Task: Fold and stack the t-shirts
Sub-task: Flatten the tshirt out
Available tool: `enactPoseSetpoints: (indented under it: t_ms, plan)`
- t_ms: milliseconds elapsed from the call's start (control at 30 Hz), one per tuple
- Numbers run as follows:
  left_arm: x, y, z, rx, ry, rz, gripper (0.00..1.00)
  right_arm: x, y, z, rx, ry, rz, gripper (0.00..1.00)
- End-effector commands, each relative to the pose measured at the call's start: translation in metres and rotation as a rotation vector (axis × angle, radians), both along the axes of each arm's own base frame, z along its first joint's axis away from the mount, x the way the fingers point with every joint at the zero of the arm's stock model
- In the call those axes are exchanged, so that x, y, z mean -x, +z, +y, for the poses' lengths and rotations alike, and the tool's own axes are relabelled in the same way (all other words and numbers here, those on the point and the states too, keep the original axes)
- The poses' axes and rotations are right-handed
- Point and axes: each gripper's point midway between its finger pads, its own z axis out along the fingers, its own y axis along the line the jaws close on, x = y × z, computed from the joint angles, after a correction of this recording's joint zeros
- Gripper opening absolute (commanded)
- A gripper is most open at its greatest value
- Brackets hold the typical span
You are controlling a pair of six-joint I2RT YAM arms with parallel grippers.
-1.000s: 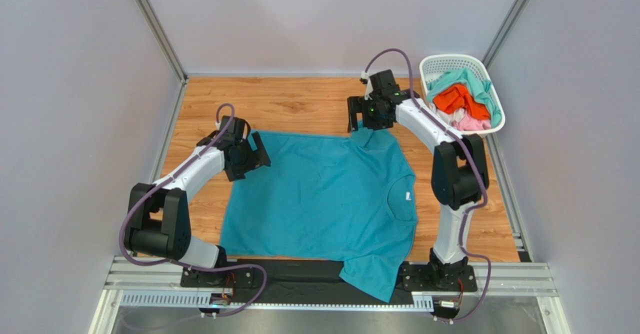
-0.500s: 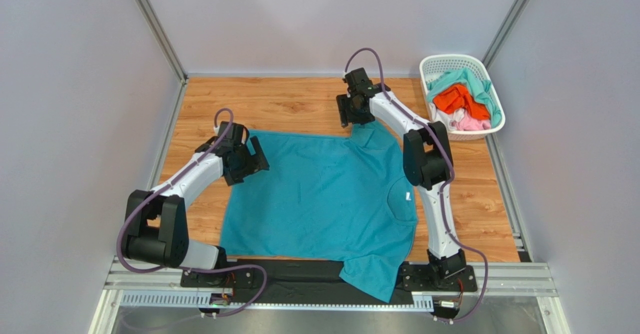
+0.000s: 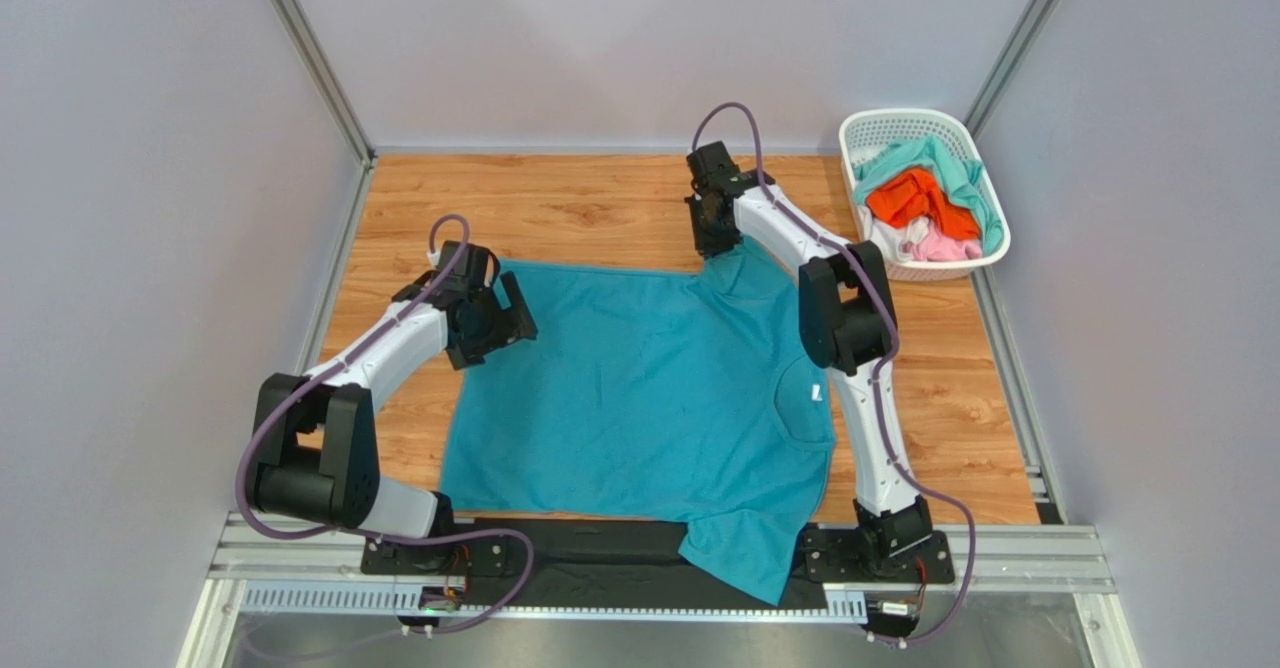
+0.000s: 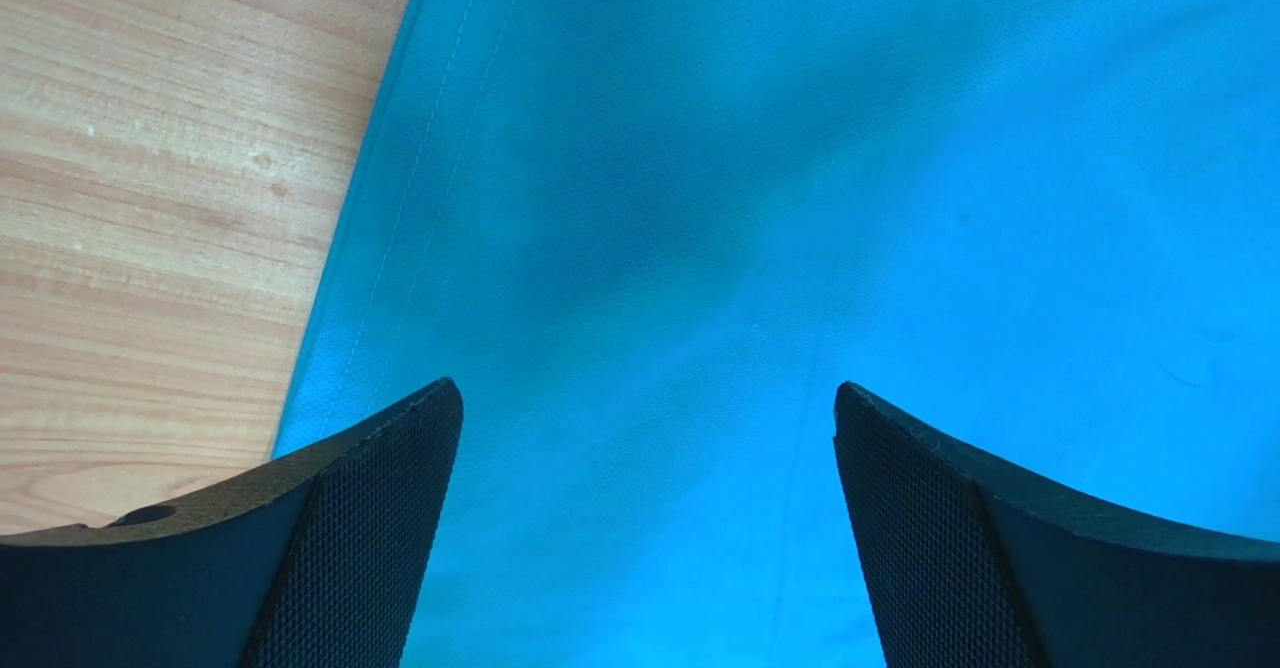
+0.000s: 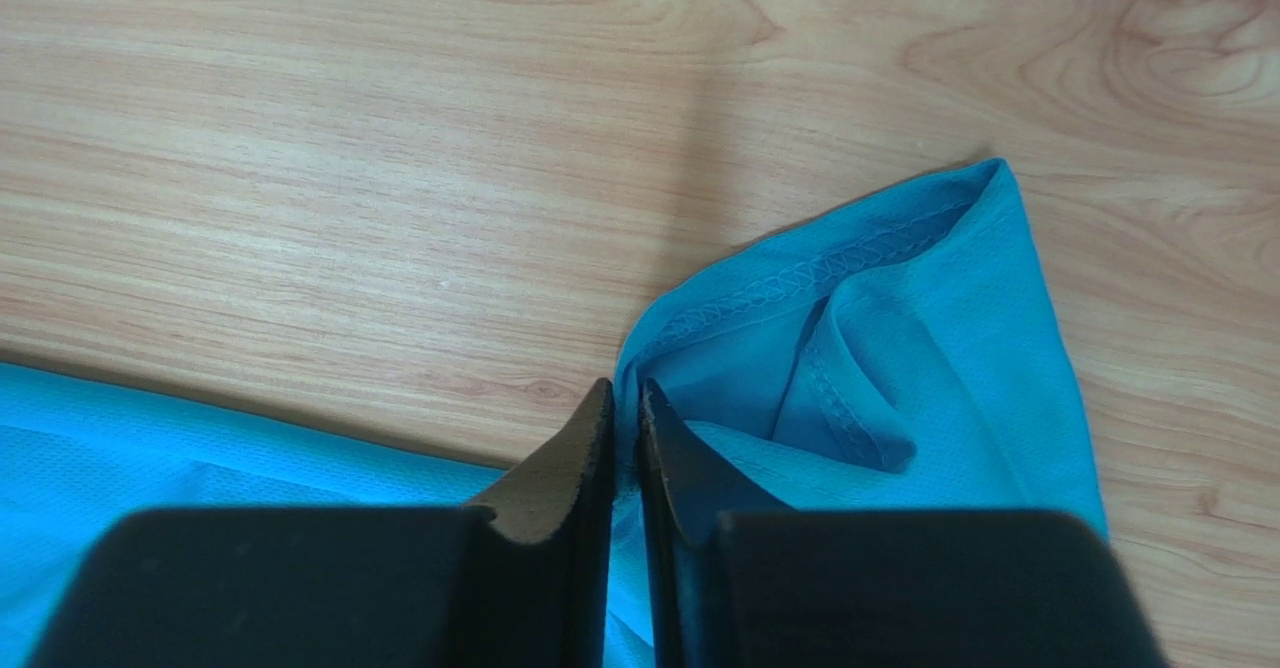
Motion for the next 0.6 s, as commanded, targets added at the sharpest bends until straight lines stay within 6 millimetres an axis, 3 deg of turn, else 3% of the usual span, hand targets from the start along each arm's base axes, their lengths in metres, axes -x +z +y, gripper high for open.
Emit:
enactPoseSetpoints:
  t_ms: [0, 100, 200, 467, 567]
  plan:
    - [-0.014, 0.014, -0.001, -0.009, -0.009, -0.047, 1.00, -0.012, 0.027, 0.005, 0.024, -0.013, -0.080, 0.09]
    - [-0.013, 0.013, 0.003, -0.028, -0.004, -0.042, 1.00, -0.011, 0.041, 0.013, 0.046, 0.002, -0.119, 0.01]
    - [-0.012, 0.012, 0.004, -0.032, -0.002, -0.037, 0.99, -0.007, 0.048, 0.026, 0.034, 0.028, -0.130, 0.00]
    - [-0.009, 0.011, 0.006, -0.039, 0.002, -0.032, 1.00, 0.000, 0.031, 0.061, -0.019, 0.058, -0.103, 0.13]
    - [-0.009, 0.011, 0.004, -0.036, -0.007, -0.027, 1.00, -0.001, 0.030, 0.082, -0.085, 0.095, -0.107, 0.25]
